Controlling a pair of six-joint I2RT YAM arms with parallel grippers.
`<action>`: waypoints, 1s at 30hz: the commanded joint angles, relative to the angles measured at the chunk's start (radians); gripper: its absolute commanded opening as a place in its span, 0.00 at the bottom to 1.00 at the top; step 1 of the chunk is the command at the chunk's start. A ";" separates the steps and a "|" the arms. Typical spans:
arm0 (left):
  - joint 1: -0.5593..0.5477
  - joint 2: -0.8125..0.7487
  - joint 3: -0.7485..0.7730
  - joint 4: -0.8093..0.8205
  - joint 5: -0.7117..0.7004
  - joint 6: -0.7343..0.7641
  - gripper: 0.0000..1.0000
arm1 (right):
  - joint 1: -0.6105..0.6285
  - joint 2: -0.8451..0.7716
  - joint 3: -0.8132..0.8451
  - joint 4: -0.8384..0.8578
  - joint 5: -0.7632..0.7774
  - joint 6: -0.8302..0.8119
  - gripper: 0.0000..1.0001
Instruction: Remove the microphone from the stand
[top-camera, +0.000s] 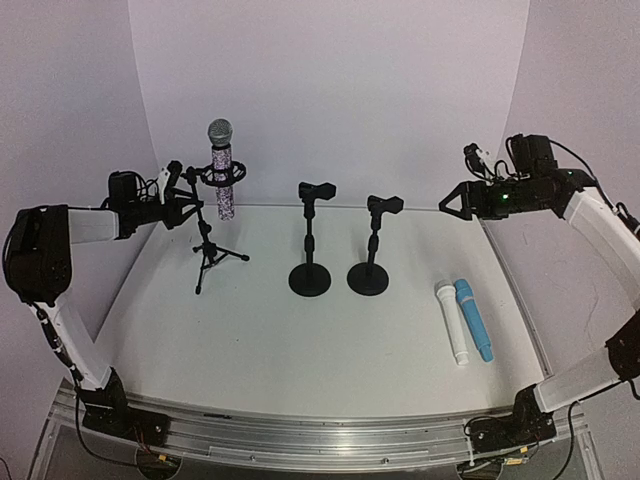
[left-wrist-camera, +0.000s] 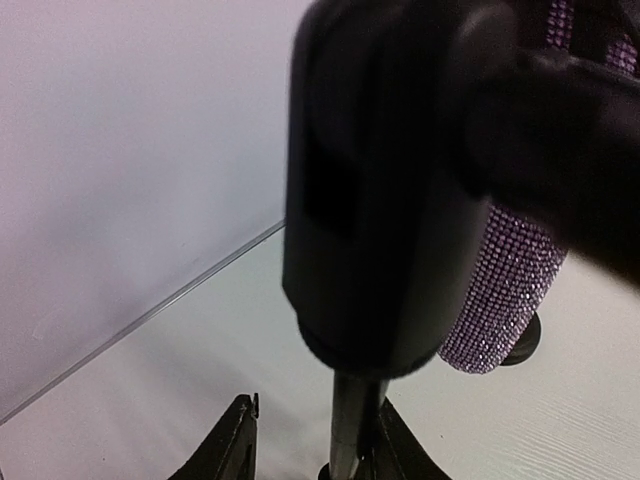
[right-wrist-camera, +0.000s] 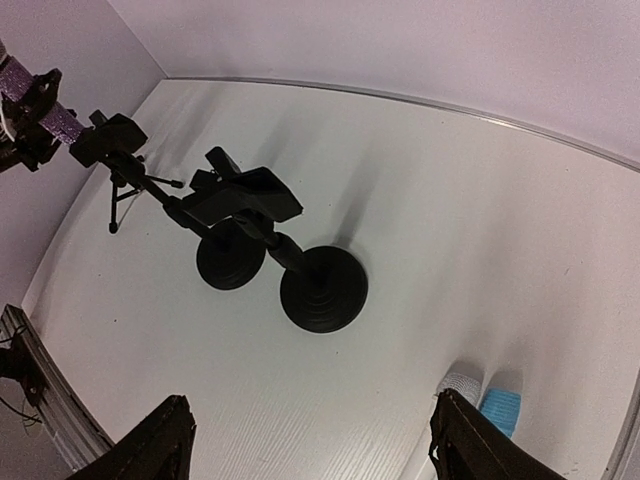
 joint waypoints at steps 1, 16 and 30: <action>-0.016 0.033 0.069 0.011 0.031 -0.015 0.34 | 0.017 -0.010 -0.005 0.037 0.018 -0.004 0.78; -0.045 -0.101 -0.050 0.086 -0.047 -0.286 0.00 | 0.070 -0.015 0.038 0.035 0.079 0.011 0.78; -0.409 -0.637 -0.422 -0.015 -0.590 -0.419 0.00 | 0.205 -0.036 0.070 0.047 0.151 0.162 0.77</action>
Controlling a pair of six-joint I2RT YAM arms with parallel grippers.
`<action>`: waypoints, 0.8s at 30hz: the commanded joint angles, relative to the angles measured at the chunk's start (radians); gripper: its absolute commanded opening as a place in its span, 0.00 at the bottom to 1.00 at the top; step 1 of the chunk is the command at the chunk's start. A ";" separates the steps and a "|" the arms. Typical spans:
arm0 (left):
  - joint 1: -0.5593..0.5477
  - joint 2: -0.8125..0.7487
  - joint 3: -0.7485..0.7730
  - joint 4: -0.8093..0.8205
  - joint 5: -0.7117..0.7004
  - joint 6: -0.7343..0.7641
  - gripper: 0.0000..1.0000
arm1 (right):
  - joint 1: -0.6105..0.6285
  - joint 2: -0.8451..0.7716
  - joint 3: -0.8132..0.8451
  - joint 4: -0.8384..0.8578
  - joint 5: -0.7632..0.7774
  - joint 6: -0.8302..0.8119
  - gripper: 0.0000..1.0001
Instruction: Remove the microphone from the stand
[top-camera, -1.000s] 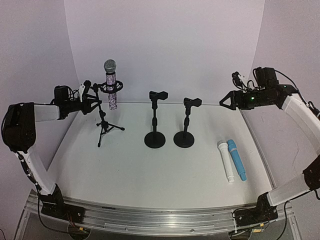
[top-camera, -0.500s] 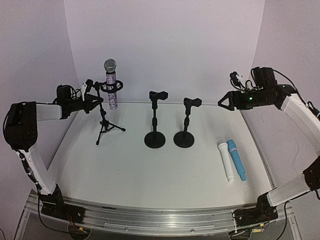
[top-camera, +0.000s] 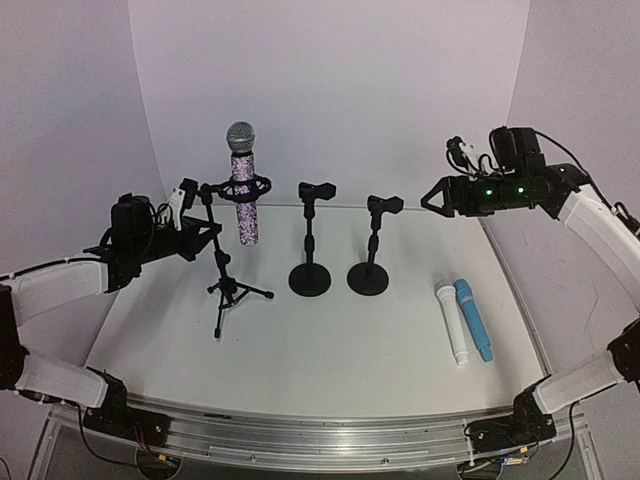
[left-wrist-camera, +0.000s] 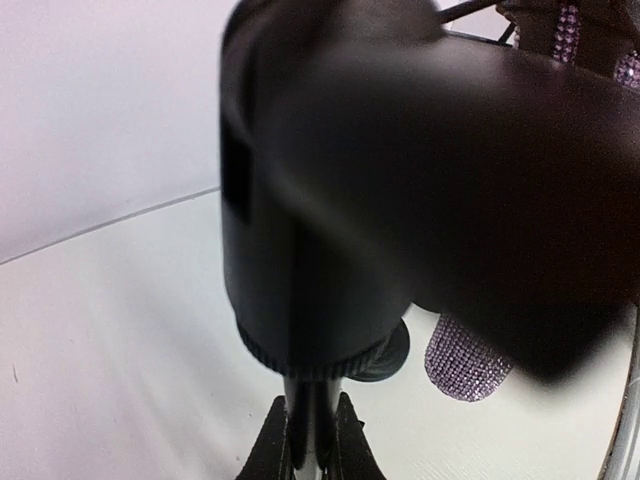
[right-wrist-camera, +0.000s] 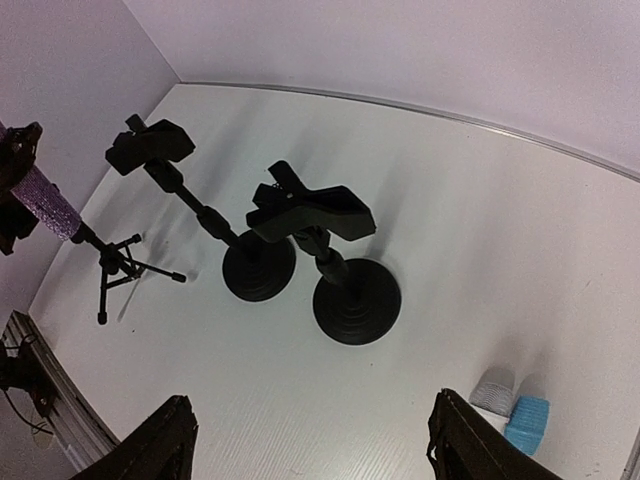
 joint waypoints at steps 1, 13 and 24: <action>-0.124 -0.180 -0.054 0.030 -0.177 -0.062 0.00 | 0.052 -0.041 0.021 0.039 0.017 0.066 0.77; -0.494 -0.240 -0.150 0.139 -0.512 -0.021 0.00 | 0.202 -0.117 -0.050 0.088 0.096 0.224 0.75; -0.534 -0.132 -0.117 0.267 -0.568 -0.129 0.00 | 0.300 -0.139 -0.136 0.189 0.148 0.290 0.75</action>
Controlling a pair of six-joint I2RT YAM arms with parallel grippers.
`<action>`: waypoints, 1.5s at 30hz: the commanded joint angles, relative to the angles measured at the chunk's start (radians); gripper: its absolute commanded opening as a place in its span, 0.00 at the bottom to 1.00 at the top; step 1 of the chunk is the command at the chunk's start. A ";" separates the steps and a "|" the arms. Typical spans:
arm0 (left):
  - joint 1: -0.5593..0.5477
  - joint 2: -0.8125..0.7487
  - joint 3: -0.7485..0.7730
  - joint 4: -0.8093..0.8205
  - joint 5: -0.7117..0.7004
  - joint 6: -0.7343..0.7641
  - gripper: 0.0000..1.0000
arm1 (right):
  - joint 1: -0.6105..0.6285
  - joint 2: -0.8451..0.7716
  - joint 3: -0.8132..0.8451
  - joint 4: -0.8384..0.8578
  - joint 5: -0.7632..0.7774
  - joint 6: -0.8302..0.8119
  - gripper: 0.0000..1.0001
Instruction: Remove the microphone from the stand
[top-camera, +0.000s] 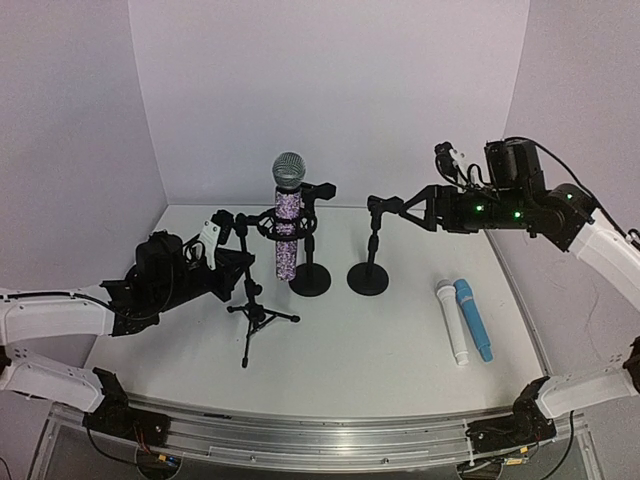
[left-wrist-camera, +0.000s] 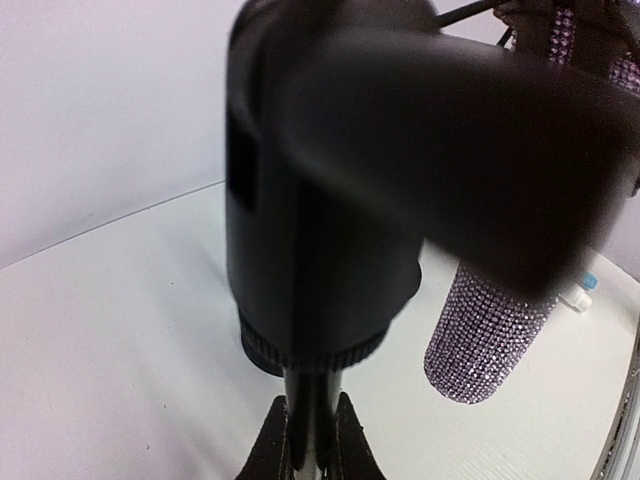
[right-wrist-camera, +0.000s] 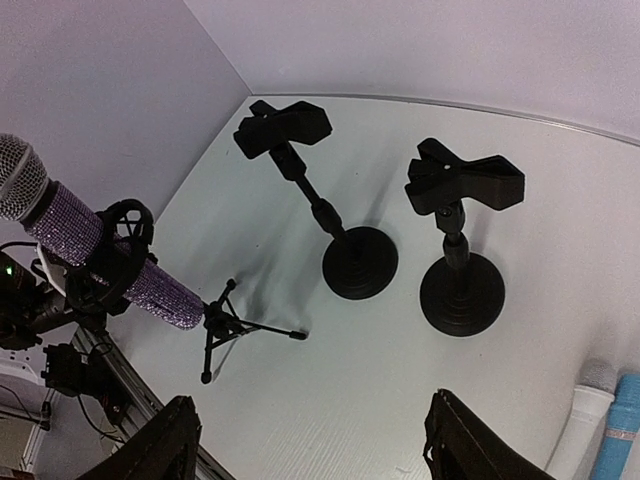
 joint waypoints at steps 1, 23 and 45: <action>-0.021 0.027 0.061 0.185 -0.052 -0.103 0.00 | 0.037 0.006 -0.009 0.072 0.036 0.029 0.75; -0.065 0.073 -0.071 0.187 -0.045 -0.192 0.28 | 0.155 0.182 -0.118 0.314 -0.055 0.205 0.74; 0.348 0.002 -0.024 -0.061 0.693 0.067 0.66 | 0.184 0.357 -0.336 0.701 -0.228 0.509 0.73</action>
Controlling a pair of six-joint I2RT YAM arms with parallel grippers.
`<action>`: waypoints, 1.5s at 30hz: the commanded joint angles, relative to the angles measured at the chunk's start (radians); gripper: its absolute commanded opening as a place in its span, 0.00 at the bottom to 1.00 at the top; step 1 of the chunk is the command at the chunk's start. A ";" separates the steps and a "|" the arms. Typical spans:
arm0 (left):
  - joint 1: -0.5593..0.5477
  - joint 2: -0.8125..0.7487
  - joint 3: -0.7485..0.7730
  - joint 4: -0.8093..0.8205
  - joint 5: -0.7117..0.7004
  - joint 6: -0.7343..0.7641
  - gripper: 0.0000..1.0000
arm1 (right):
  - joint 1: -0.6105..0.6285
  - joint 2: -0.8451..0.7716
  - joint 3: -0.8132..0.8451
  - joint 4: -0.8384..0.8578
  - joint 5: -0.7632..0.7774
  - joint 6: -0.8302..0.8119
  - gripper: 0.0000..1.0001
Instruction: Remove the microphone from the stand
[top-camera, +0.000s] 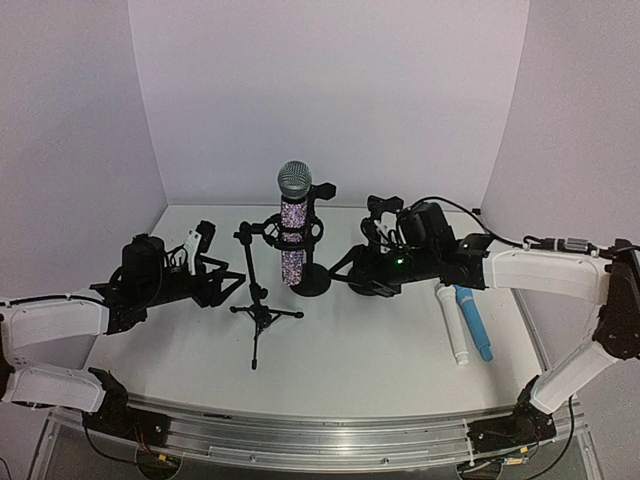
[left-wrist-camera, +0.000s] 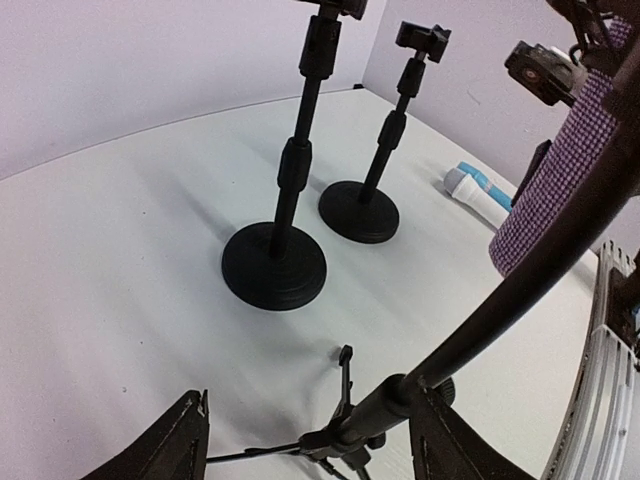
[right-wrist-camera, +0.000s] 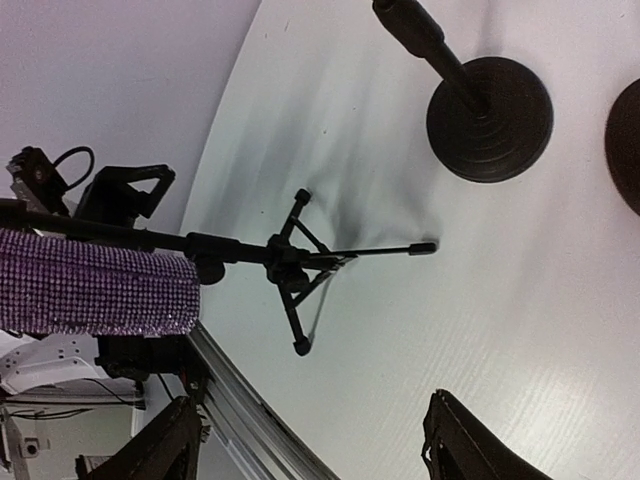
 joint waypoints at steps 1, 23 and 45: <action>0.159 0.050 0.087 -0.022 0.469 0.155 0.65 | 0.018 0.074 -0.098 0.309 -0.068 0.175 0.72; 0.210 0.344 0.359 -0.152 0.991 0.629 0.54 | 0.213 0.488 -0.024 0.946 0.117 0.554 0.60; 0.143 0.337 0.302 0.140 0.850 0.317 0.00 | 0.212 0.476 0.004 0.964 0.130 0.536 0.60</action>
